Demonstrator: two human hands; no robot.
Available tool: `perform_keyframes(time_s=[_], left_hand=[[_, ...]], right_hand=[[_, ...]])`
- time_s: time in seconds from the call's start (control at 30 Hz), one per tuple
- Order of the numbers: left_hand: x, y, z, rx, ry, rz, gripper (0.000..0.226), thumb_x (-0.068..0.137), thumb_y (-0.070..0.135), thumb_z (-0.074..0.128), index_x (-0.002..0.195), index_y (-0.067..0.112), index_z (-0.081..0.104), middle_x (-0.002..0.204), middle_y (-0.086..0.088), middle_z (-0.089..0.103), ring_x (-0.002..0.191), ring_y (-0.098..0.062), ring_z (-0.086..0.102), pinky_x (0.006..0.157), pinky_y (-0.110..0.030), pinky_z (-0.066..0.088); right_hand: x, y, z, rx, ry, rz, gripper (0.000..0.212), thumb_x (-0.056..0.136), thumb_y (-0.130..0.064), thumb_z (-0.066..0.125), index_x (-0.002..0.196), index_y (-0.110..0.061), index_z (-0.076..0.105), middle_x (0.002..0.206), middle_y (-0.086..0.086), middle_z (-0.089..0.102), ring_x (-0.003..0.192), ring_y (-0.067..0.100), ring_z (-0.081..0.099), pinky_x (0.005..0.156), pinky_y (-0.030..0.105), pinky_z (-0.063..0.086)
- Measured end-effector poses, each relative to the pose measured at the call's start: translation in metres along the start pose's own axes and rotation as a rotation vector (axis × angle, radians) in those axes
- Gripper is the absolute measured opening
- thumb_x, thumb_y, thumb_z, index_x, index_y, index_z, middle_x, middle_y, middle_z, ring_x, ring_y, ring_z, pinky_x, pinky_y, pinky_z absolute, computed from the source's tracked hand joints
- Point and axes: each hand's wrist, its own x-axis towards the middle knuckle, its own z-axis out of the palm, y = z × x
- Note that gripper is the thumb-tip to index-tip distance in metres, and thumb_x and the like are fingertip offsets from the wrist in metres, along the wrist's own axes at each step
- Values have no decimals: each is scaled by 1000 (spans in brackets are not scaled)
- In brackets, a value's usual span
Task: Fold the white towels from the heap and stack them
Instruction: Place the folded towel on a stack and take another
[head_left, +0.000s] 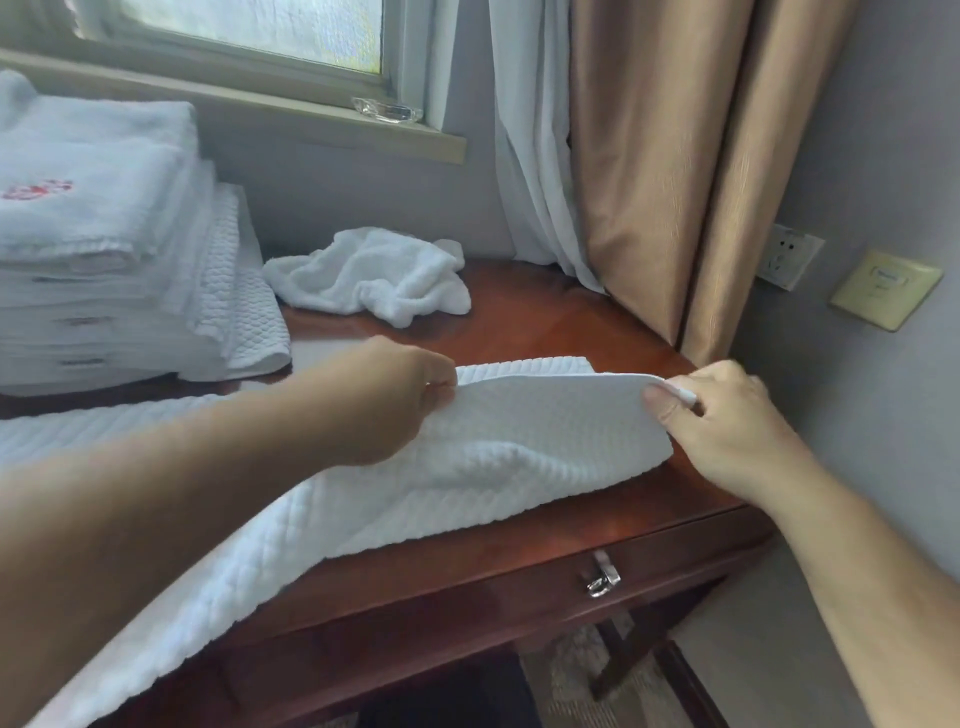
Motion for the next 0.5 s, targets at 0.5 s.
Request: perform_keyframes(time_s=[0.5], left_hand=[[95, -51, 9, 323, -92, 309, 27, 105, 42, 38, 80, 35, 47, 76, 9, 58, 69, -13, 55, 65, -38, 52]], right_hand=[[112, 5, 55, 63, 47, -10, 17, 94, -41, 61, 81, -33, 67, 71, -13, 65, 72, 3, 60, 59, 26, 41]])
